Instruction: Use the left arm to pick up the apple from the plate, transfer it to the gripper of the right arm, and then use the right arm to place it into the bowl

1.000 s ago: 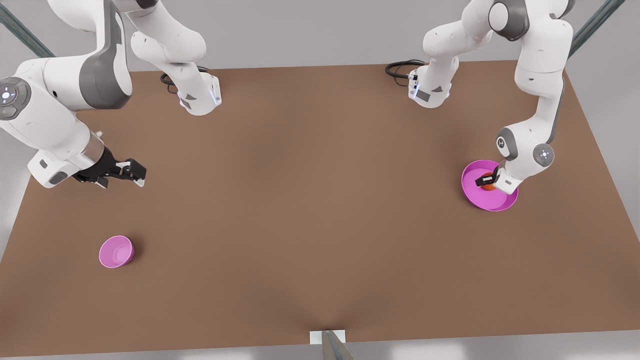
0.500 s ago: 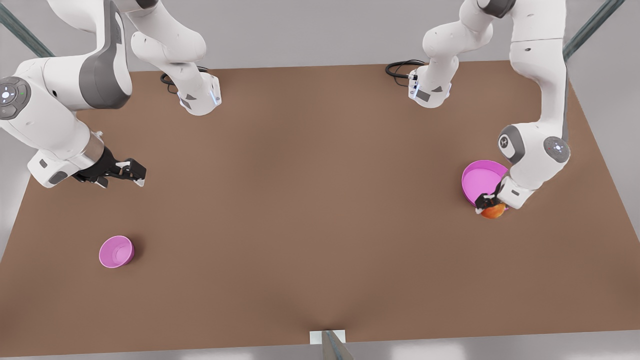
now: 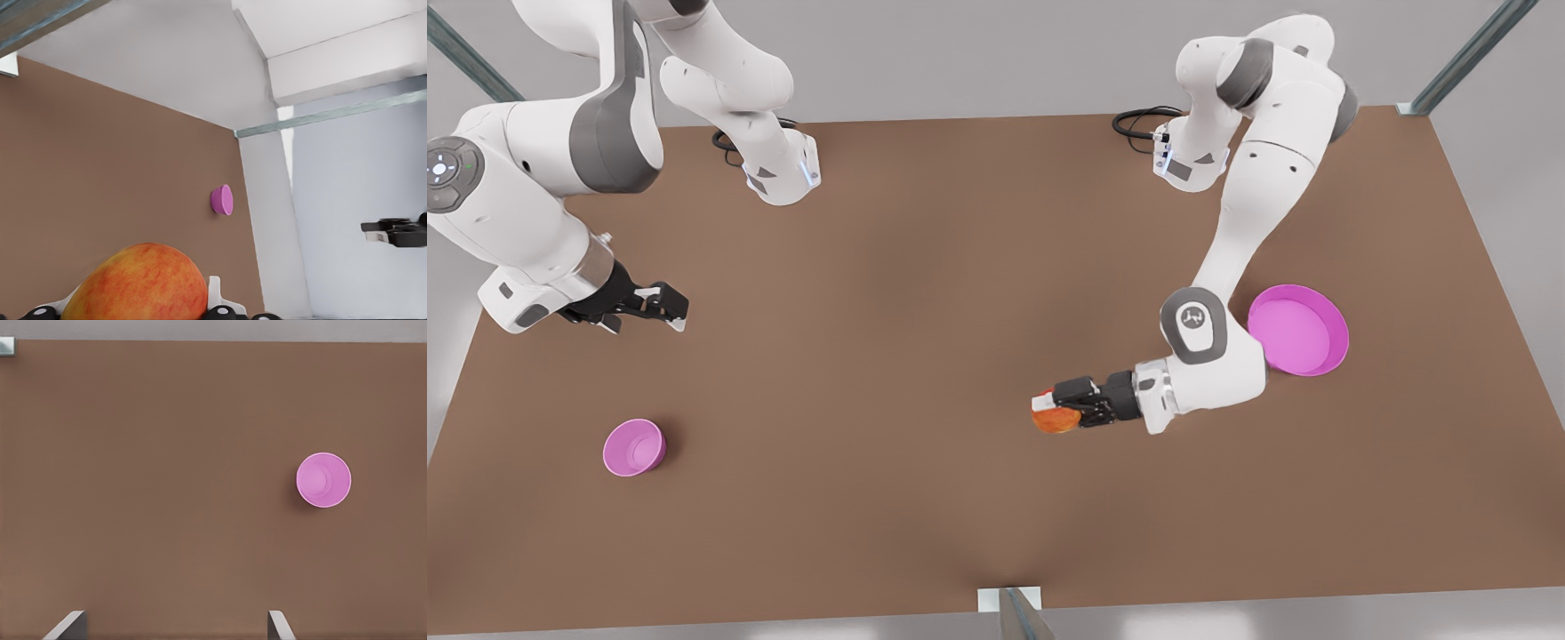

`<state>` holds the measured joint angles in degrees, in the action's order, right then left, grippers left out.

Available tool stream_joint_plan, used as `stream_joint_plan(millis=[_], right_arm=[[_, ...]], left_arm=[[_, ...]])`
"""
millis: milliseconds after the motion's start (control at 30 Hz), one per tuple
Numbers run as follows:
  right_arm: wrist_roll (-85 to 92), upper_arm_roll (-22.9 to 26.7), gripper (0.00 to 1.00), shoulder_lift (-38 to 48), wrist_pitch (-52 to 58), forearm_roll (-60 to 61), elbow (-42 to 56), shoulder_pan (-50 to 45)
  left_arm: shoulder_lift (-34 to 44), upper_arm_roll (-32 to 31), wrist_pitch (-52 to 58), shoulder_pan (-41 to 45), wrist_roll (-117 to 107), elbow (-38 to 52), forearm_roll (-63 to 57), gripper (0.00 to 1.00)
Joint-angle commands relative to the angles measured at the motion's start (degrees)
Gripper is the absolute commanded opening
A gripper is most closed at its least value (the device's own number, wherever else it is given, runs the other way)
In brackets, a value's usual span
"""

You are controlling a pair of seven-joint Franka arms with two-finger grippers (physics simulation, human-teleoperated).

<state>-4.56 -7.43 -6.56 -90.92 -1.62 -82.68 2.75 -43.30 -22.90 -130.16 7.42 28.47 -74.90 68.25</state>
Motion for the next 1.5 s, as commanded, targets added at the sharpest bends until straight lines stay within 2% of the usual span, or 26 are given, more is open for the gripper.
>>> stream_joint_plan(millis=[0, 33, 100, 167, 267, 500, 533, 567, 600, 633, 667, 767, 833, 867, 933, 967, 1033, 1067, 1100, 1167, 1467], right_arm=[[-0.89, -0.04, 1.0, 0.06, 0.04, 0.03, 0.06, -0.02], [-0.89, 0.05, 1.0, 0.06, 0.04, 0.03, -0.03, -0.02], [-0.89, 0.05, 1.0, 0.06, 0.04, 0.03, -0.03, -0.02], [-0.97, 0.05, 1.0, 0.06, 0.04, 0.03, -0.12, -0.02], [-0.97, 0.05, 1.0, 0.06, 0.04, 0.03, -0.03, -0.11], [-1.67, -0.13, 1.0, 0.06, 0.39, 0.38, -0.03, -0.55], [-4.12, -1.0, 1.0, -0.73, 0.39, 0.56, -0.11, -0.81], [-8.17, -4.25, 1.0, -1.7, 0.21, 0.56, -0.11, -0.81], [-13.18, -6.19, 1.0, -2.05, -0.49, 10.0, -0.03, -0.46], [-12.93, -5.93, 1.0, -3.89, -1.19, 19.24, -0.12, 0.24], [-12.49, -5.93, 1.0, -6.87, -3.91, 27.6, -0.11, 0.59], [18.68, -5.67, 1.0, -22.34, -16.48, 64.51, 0.06, 3.93], [20.47, -6.02, 1.0, -36.21, -19.3, 68.41, 15.67, 3.67], [17.93, -7.24, 1.0, -45.63, -17.37, 68.76, 27.11, 3.41], [15.29, -8.92, 1.0, -55.57, -15.78, 72.81, 37.23, 2.97], [15.37, -9.09, 1.0, -57.33, -15.7, 73.16, 39.0, 1.74], [19.85, -11.29, 1.0, -57.33, -13.24, 74.65, 38.12, 1.38], [28.2, -11.29, 1.0, -57.16, -10.42, 78.34, 34.26, 1.73], [29.35, -11.64, 1.0, -55.93, -9.11, 80.63, 31.7, 1.74], [29.52, -13.31, 1.0, -52.07, -6.2, 80.28, 25.21, 3.23], [35.59, -14.63, 1.0, -50.39, -6.73, 74.57, 18.35, 2.53]], left_arm=[[-3.19, -0.3, 0.17, 1.81, 64.13, 3.7, 12.76, 0.67], [-6.26, -0.39, -1.85, 4.18, 74.95, 6.6, 17.61, 0.67], [-9.34, -0.65, -5.45, 7.25, 83.31, 10.74, 18.4, 0.67], [-13.82, -4.6, -9.93, 8.4, 90.61, 15.66, 18.41, 0.67], [-14.97, -5.4, -12.58, 10.42, 100.02, 16.28, 21.04, 0.67], [-17.17, -6.1, -15.83, 12.71, 105.2, 17.42, 22.54, 0.67], [-17.61, -6.19, -16.09, 12.88, 105.56, 17.42, 22.54, 0.67], [-18.22, -6.19, -16.62, 13.23, 105.56, 17.42, 22.54, 0.67], [-18.31, -6.19, -17.06, 13.33, 105.47, 17.6, 22.54, 0.67], [-18.31, -6.19, -17.06, 13.32, 105.56, 17.6, 22.54, 0.67], [-18.31, -6.19, -17.06, 13.32, 105.47, 17.6, 22.54, 0.67], [-18.31, -6.1, -17.15, 13.32, 105.47, 17.6, 22.54, 0.67], [-18.31, -6.1, -17.15, 13.32, 105.47, 17.6, 22.54, 0.67], [-18.31, -6.1, -17.15, 13.32, 105.38, 17.51, 22.54, 0.67], [-18.31, -6.01, -17.15, 13.24, 105.38, 17.51, 22.54, 0.67], [-18.31, -5.92, -17.15, 13.24, 105.38, 17.51, 22.54, 0.67], [-18.31, -5.92, -17.15, 13.24, 105.38, 17.51, 22.54, 0.67], [-18.31, -6.01, -17.15, 13.24, 105.38, 17.51, 22.54, 0.67], [-18.31, -6.19, -17.15, 13.24, 105.38, 17.51, 22.54, 0.67], [-18.31, -6.27, -17.15, 13.32, 105.38, 17.51, 22.54, 0.67], [-18.31, -7.86, -18.91, 13.85, 105.38, 17.59, 22.62, 0.67]])
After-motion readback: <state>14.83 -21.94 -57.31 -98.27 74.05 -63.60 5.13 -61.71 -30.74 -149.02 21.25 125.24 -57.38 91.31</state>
